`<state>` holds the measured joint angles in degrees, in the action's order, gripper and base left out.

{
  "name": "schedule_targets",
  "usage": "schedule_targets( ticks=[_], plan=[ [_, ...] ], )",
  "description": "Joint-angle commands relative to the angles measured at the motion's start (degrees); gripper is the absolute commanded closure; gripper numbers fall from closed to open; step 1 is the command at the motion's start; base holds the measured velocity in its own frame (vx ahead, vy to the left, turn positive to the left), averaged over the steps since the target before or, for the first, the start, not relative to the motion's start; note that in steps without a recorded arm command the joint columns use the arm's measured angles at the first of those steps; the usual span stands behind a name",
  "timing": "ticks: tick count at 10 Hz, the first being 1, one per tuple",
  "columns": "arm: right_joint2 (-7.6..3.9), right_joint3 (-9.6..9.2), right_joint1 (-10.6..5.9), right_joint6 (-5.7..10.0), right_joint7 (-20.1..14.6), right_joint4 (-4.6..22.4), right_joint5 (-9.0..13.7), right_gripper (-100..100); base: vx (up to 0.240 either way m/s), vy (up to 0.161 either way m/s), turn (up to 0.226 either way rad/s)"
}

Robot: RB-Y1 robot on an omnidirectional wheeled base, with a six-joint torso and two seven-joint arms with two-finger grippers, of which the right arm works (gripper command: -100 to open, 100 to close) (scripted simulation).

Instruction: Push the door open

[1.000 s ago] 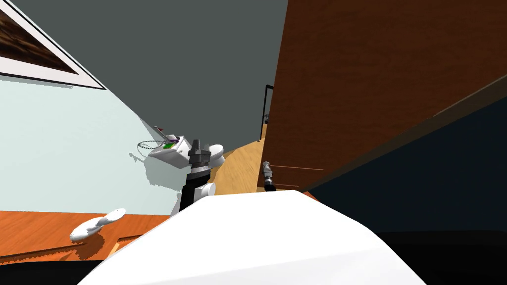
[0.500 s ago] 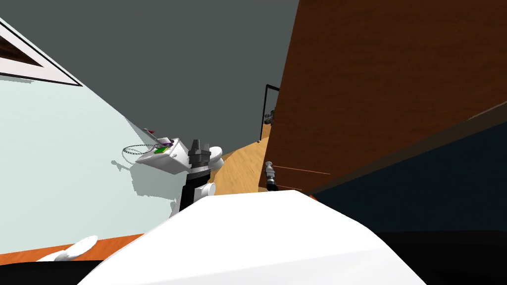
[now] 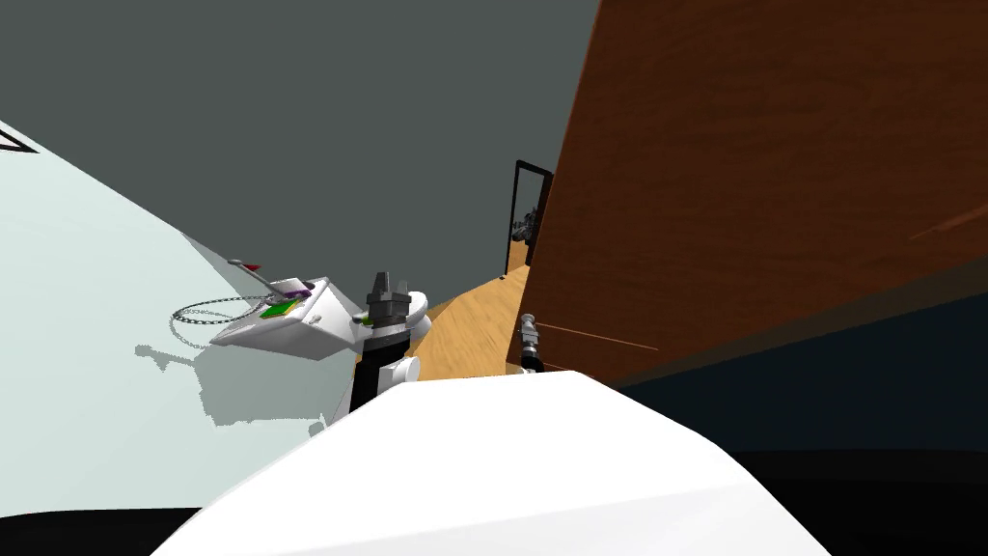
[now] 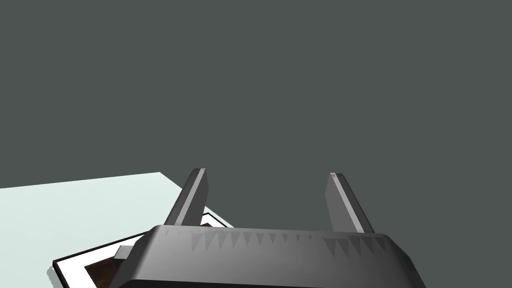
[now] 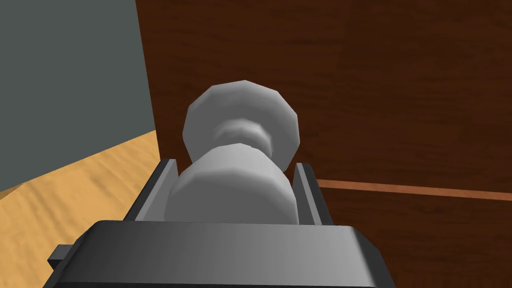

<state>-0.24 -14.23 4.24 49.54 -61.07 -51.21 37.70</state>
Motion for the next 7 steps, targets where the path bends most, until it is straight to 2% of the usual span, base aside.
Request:
schedule_targets(
  ticks=[1,2,3,5,7],
  plan=[
    [0.87,1.36,-0.18,0.59,0.1,-0.1,0.6,100,0.195,0.067,-0.088],
    [0.54,0.75,-0.10,0.32,0.0,0.1,0.4,100,0.090,0.028,-0.030],
    [-0.77,2.04,-0.27,0.66,0.4,0.0,1.1,100,0.126,0.024,-0.041],
    [-1.38,3.08,-0.36,0.87,0.6,0.0,1.8,100,0.199,0.060,-0.055],
    [-1.53,4.56,-0.49,1.15,1.0,0.1,2.7,100,0.234,0.022,-0.075]
  ],
)
